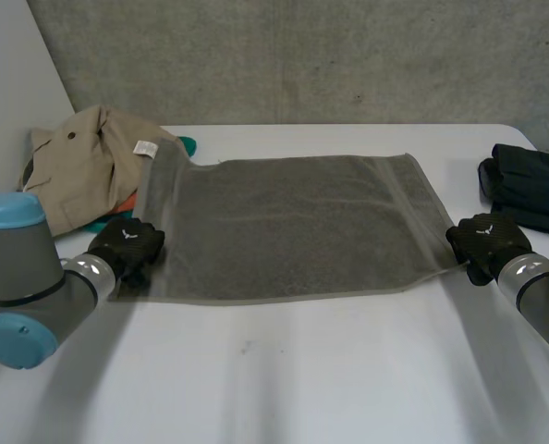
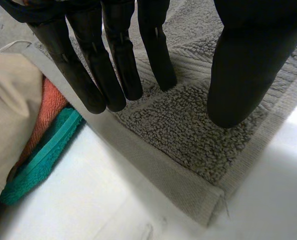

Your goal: Fold the laundry.

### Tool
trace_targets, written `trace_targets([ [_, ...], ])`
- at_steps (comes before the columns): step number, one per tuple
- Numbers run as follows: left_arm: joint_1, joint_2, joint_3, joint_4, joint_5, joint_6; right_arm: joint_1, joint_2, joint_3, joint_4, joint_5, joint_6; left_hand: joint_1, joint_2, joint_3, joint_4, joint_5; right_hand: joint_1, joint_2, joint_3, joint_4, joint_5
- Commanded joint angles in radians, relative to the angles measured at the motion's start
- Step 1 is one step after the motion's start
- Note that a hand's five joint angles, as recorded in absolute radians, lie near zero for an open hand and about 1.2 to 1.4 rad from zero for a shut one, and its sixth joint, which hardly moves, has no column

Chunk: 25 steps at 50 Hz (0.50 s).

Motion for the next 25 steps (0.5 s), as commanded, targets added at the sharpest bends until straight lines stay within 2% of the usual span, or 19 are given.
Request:
trace_targets([
  [1, -0.012, -0.030, 0.020, 0.002, -0.004, 0.008, -0.002, -0.003, 0.001, 0.000, 0.003, -0.001, 0.591, 0.610, 0.610, 0.609, 0.612, 0.262, 0.221, 0.207, 0.198, 0.204],
  [9, -0.011, 0.093, -0.078, 0.005, 0.010, 0.020, -0.017, -0.053, -0.002, 0.037, 0.000, 0.009, 0.592, 0.611, 0.611, 0.610, 0.613, 0.262, 0.221, 0.207, 0.198, 0.204],
  [14, 0.017, 0.194, -0.167, -0.024, 0.034, 0.026, -0.043, -0.111, -0.013, 0.149, -0.037, -0.008, 0.592, 0.611, 0.611, 0.610, 0.613, 0.262, 0.221, 0.207, 0.198, 0.204],
  [18, 0.043, 0.301, -0.239, -0.133, 0.042, 0.066, -0.086, -0.177, -0.019, 0.360, -0.115, -0.141, 0.592, 0.611, 0.611, 0.610, 0.613, 0.262, 0.221, 0.207, 0.198, 0.204],
  [19, 0.055, 0.349, -0.262, -0.191, 0.039, 0.094, -0.116, -0.203, -0.014, 0.477, -0.143, -0.241, 0.592, 0.611, 0.611, 0.610, 0.613, 0.262, 0.221, 0.207, 0.198, 0.204],
  [21, 0.069, 0.389, -0.285, -0.257, 0.042, 0.123, -0.144, -0.225, -0.010, 0.605, -0.167, -0.361, 0.592, 0.611, 0.611, 0.610, 0.613, 0.262, 0.221, 0.207, 0.198, 0.204],
  [23, 0.081, 0.436, -0.311, -0.367, 0.047, 0.155, -0.186, -0.252, 0.002, 0.777, -0.180, -0.546, 0.592, 0.611, 0.611, 0.610, 0.613, 0.262, 0.221, 0.207, 0.198, 0.204],
  [25, 0.083, 0.452, -0.320, -0.435, 0.053, 0.177, -0.210, -0.263, 0.010, 0.878, -0.180, -0.657, 0.592, 0.611, 0.611, 0.610, 0.613, 0.262, 0.221, 0.207, 0.198, 0.204],
])
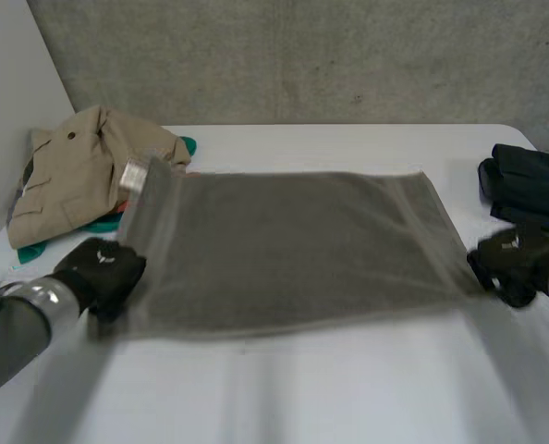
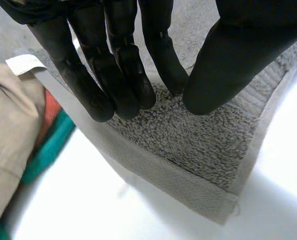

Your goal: Fold the laundry.

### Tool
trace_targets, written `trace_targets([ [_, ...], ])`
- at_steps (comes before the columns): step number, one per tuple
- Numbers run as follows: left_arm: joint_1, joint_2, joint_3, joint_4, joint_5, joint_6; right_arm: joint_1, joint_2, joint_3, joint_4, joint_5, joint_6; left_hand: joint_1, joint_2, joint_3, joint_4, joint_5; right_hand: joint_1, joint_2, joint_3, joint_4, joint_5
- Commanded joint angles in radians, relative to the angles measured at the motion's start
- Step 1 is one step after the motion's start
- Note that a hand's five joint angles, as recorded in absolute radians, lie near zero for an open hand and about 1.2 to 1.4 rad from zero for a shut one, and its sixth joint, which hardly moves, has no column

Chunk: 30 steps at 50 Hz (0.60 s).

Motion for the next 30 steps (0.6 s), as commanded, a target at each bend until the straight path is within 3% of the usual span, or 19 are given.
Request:
trace_targets([
  [1, 0.031, 0.122, -0.071, -0.286, 0.013, 0.101, -0.107, -0.072, 0.026, 0.464, -0.049, -0.467, 0.248, 0.202, 0.210, 0.201, 0.234, 0.262, 0.221, 0.207, 0.198, 0.204],
  [3, 0.025, 0.115, -0.071, -0.366, 0.007, 0.117, -0.122, -0.077, 0.026, 0.521, -0.030, -0.530, 0.248, 0.202, 0.210, 0.201, 0.234, 0.262, 0.221, 0.207, 0.198, 0.204],
  [6, 0.014, 0.087, -0.054, -0.424, -0.005, 0.127, -0.110, -0.077, 0.013, 0.488, -0.012, -0.484, 0.248, 0.202, 0.210, 0.201, 0.234, 0.262, 0.221, 0.207, 0.198, 0.204],
  [9, 0.005, 0.046, -0.008, -0.406, -0.033, 0.123, -0.087, -0.060, 0.000, 0.429, -0.013, -0.440, 0.248, 0.202, 0.210, 0.201, 0.234, 0.262, 0.221, 0.207, 0.198, 0.204],
  [17, -0.070, -0.121, 0.321, -0.308, -0.165, -0.035, 0.068, 0.085, -0.152, 0.028, -0.003, -0.173, 0.248, 0.202, 0.210, 0.201, 0.234, 0.262, 0.221, 0.207, 0.198, 0.204],
  [22, -0.107, -0.275, 0.550, -0.259, -0.215, -0.118, 0.122, 0.199, -0.276, -0.189, 0.052, -0.006, 0.248, 0.202, 0.210, 0.201, 0.234, 0.262, 0.221, 0.207, 0.198, 0.204],
  [30, -0.144, -0.525, 0.879, -0.278, -0.311, -0.129, 0.180, 0.395, -0.473, -0.342, 0.155, 0.028, 0.248, 0.202, 0.210, 0.201, 0.234, 0.262, 0.221, 0.207, 0.198, 0.204],
])
